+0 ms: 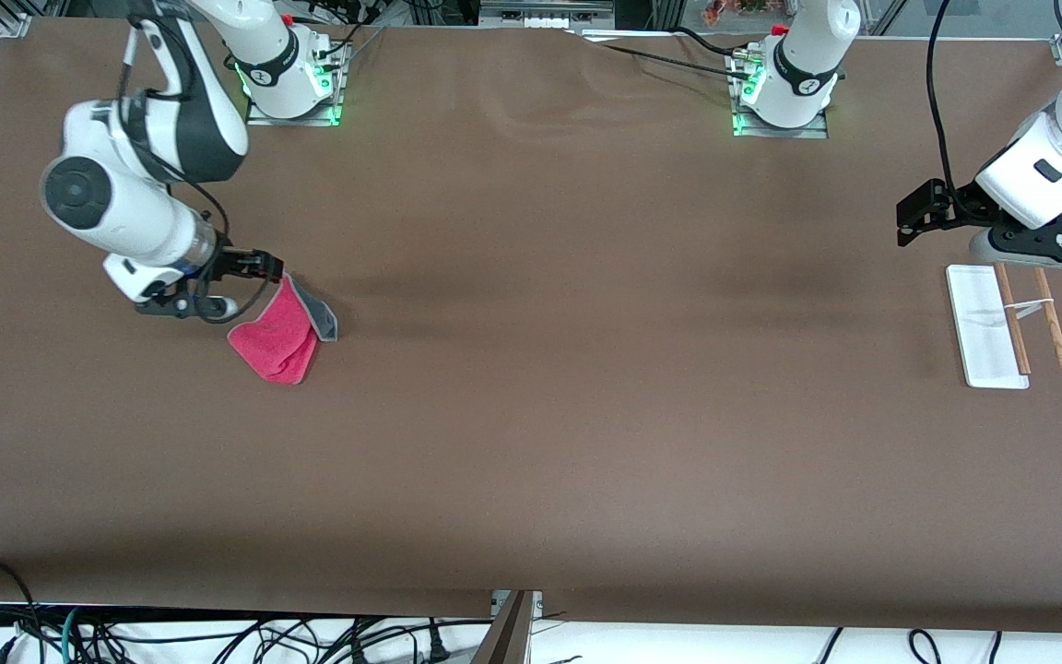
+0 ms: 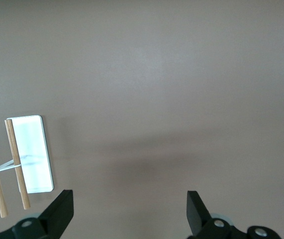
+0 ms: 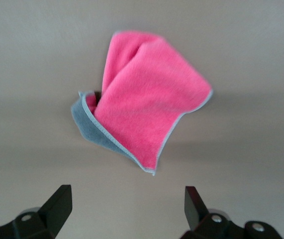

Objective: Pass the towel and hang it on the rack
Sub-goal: 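Reach the right gripper down to the pink towel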

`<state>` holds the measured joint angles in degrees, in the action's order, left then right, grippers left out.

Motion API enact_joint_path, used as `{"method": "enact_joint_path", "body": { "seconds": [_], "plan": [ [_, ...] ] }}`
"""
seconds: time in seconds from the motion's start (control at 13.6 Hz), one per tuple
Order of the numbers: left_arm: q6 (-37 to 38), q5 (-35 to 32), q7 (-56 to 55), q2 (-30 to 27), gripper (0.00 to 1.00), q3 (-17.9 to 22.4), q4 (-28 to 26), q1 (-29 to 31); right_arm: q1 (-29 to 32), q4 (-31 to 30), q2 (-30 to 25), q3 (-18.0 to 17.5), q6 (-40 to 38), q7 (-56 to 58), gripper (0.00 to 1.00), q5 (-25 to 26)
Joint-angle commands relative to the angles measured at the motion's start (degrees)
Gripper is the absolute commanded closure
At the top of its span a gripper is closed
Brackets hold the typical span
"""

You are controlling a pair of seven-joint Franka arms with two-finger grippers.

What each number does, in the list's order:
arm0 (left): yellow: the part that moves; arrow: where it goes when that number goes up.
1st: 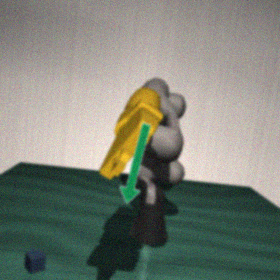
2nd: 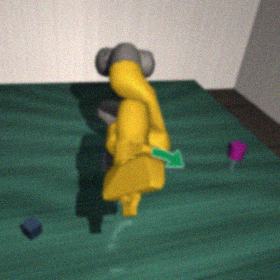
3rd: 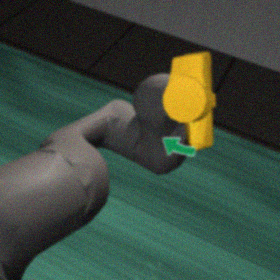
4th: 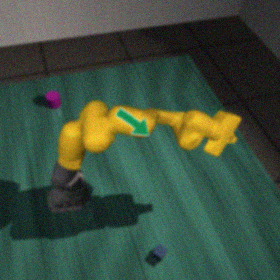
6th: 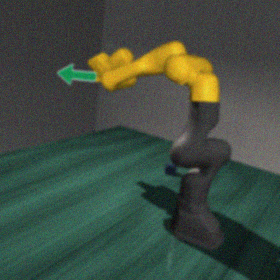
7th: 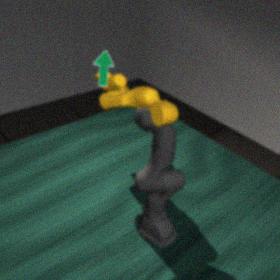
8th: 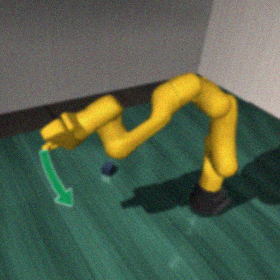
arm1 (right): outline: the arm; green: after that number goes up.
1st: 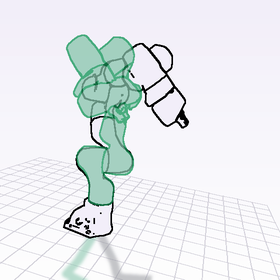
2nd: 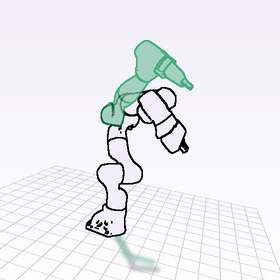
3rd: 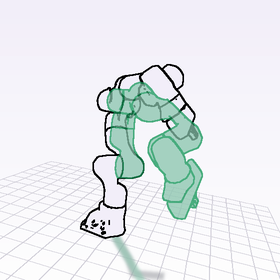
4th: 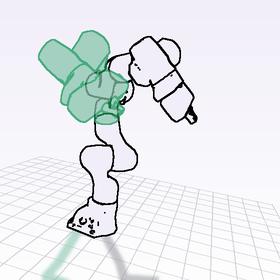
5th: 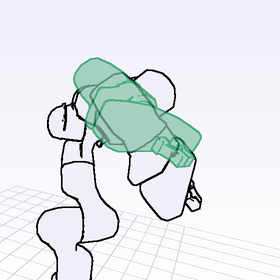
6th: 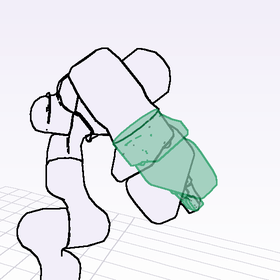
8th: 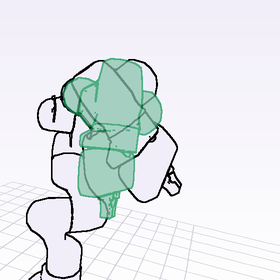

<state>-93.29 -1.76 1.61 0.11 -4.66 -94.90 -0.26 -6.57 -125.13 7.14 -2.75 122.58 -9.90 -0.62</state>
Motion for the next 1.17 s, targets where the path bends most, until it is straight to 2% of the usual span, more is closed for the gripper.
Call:
{"method": "enact_joint_path", "body": {
  "seconds": [0.0, 0.22, 0.66, 0.73, 0.88, 1.1],
  "plan": [
    [0.6, 0.5, -0.5, -0.9, 0.0, -0.1, -0.3, 0.1, -0.2, -3.4, 2.6, -0.3, 4.3, 0.6, 0.0, -0.3],
    [0.6, 0.5, -0.5, -0.9, 0.0, -0.2, -0.3, 0.1, -0.2, -4.5, 7.1, -0.8, 5.1, 0.6, 0.0, -0.3],
    [0.6, 0.5, -0.5, -1.0, 0.0, -0.2, -0.3, -0.2, -0.2, -6.5, 9.8, -0.8, 9.0, 0.7, 0.0, -0.3],
    [0.6, 0.5, -0.5, -0.9, 0.0, -0.2, -0.3, -0.2, -0.2, -6.5, 9.9, -0.8, 9.2, 0.7, 0.02, -0.3],
    [0.6, 0.5, -0.5, -1.0, 0.0, -0.2, -0.2, -0.2, -0.2, -6.5, 10.6, -0.8, 10.0, 0.7, 0.17, -0.3],
    [0.7, 0.5, -0.5, -1.0, 0.0, -0.2, -0.2, -0.2, -0.2, -6.4, 11.1, -0.7, 10.7, 1.3, 0.21, -0.3]
  ]
}}
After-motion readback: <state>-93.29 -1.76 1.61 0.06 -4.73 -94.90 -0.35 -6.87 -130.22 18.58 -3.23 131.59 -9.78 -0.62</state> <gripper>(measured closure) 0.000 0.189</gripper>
